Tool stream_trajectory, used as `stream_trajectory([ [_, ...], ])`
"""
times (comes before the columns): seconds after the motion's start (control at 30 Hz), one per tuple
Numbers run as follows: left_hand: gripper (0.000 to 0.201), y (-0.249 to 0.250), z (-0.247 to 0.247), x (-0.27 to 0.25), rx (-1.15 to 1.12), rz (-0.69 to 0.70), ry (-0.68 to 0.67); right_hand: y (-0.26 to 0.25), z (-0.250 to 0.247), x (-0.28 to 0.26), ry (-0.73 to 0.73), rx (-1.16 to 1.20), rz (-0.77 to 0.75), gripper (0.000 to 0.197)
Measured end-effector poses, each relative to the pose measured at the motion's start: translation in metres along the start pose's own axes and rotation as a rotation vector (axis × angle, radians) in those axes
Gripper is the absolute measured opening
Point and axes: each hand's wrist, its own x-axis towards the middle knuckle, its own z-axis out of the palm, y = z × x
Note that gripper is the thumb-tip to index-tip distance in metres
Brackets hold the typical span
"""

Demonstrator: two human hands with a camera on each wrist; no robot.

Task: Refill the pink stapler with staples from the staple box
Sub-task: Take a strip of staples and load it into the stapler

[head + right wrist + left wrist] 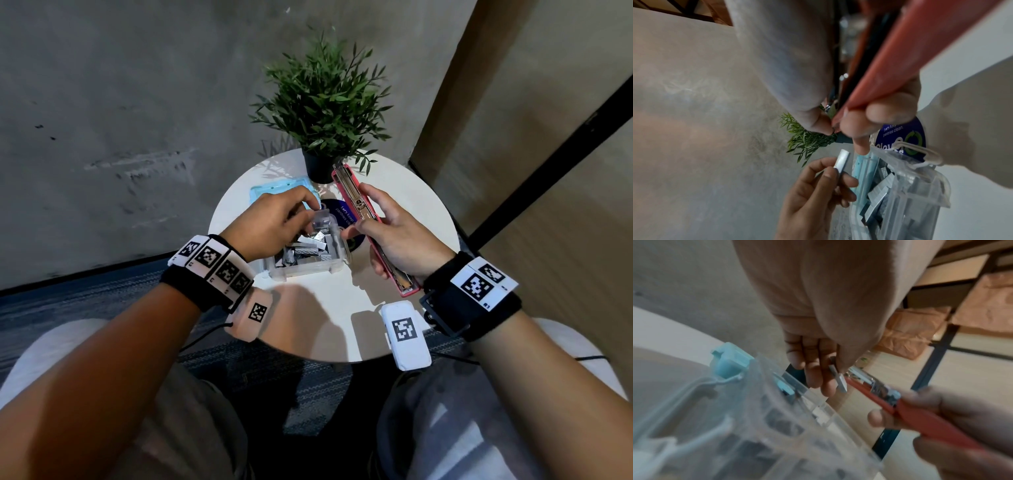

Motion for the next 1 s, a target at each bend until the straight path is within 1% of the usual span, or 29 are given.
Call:
stream_trajectory([
  [0.07,0.012,-0.003,-0.003,0.002,-0.193,-0.021,0.024,0.002,-0.001,0.000,-0.021,-0.012,-0.003,0.071],
  [0.13,0.014,-0.006,-0.009,0.004,-0.306,-0.017,0.041,0.004,-0.001,0.000,-0.056,-0.027,-0.005,0.070],
  [0.27,0.012,-0.004,-0.017,0.007,-0.423,-0.007,0.082,0.006,0.001,-0.002,-0.104,-0.064,-0.004,0.068],
  [0.47,0.010,-0.006,-0.022,0.007,-0.511,-0.003,0.111,0.007,0.007,-0.005,-0.158,-0.075,-0.016,0.068],
  [0.57,0.009,-0.007,-0.023,0.007,-0.521,-0.002,0.131,0.006,0.009,-0.007,-0.201,-0.073,-0.032,0.067],
  [0.77,0.019,-0.011,-0.029,0.007,-0.503,-0.003,0.144,0.008,0.013,-0.008,-0.271,-0.053,-0.026,0.067],
  [1.0,0.023,-0.013,-0.029,0.008,-0.417,-0.005,0.113,0.008,0.016,-0.008,-0.292,-0.034,-0.026,0.067],
])
